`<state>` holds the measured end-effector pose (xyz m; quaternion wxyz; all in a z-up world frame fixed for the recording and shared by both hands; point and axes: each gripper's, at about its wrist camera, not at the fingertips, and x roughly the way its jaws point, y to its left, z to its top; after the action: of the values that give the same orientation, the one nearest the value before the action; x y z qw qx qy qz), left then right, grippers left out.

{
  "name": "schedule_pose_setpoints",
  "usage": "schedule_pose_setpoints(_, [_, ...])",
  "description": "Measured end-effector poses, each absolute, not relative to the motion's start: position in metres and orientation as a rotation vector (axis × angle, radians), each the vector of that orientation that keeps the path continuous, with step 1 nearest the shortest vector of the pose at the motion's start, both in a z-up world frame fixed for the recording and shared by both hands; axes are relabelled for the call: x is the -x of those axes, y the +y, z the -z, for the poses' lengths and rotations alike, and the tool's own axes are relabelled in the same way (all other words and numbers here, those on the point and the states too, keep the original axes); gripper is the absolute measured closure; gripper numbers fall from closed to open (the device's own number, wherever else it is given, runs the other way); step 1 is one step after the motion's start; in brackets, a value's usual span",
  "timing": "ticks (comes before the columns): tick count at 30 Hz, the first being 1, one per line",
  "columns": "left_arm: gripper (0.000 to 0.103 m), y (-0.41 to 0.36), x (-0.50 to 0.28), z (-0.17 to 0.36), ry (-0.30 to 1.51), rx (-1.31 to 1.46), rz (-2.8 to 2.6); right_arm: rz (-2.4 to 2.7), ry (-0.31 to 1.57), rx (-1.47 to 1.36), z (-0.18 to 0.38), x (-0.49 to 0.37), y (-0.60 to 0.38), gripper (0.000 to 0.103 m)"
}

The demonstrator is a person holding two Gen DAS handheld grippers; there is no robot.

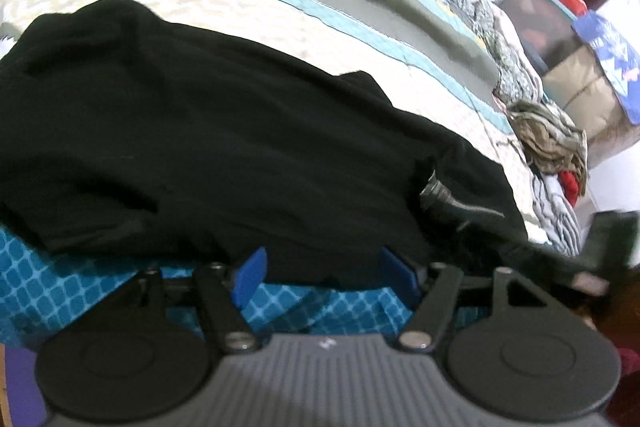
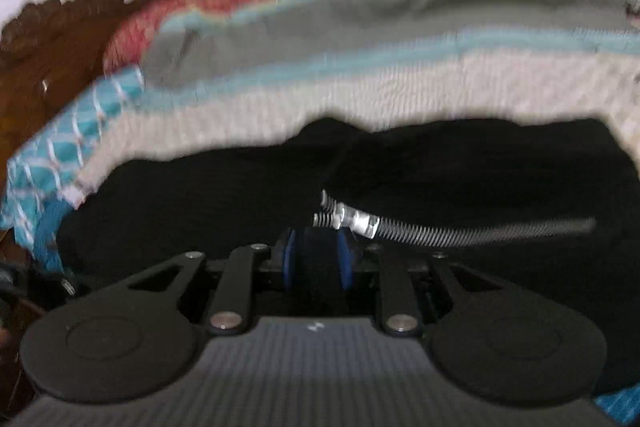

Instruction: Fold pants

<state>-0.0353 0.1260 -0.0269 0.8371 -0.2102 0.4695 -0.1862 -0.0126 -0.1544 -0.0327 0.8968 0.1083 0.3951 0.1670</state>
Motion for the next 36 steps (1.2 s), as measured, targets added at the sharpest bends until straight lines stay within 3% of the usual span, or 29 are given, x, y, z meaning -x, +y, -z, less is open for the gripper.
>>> schedule_pose_setpoints(20, [0.033, 0.171, 0.039, -0.003, 0.863, 0.477, 0.329, -0.176, 0.679, -0.447, 0.0, 0.052, -0.232, 0.069])
schedule_pose_setpoints(23, [0.021, 0.202, 0.05, -0.013, 0.809, 0.494, 0.238, -0.231, 0.67, -0.419, -0.008, 0.047, -0.216, 0.069])
schedule_pose_setpoints(26, [0.015, 0.235, 0.06, -0.011, 0.785, 0.554, 0.135, -0.336, 0.668, -0.357, -0.015, 0.037, -0.181, 0.061])
schedule_pose_setpoints(36, [0.003, 0.296, 0.05, 0.056, 0.863, 1.004, 0.077, -0.605, 0.779, -0.162, -0.01, 0.036, -0.081, 0.059])
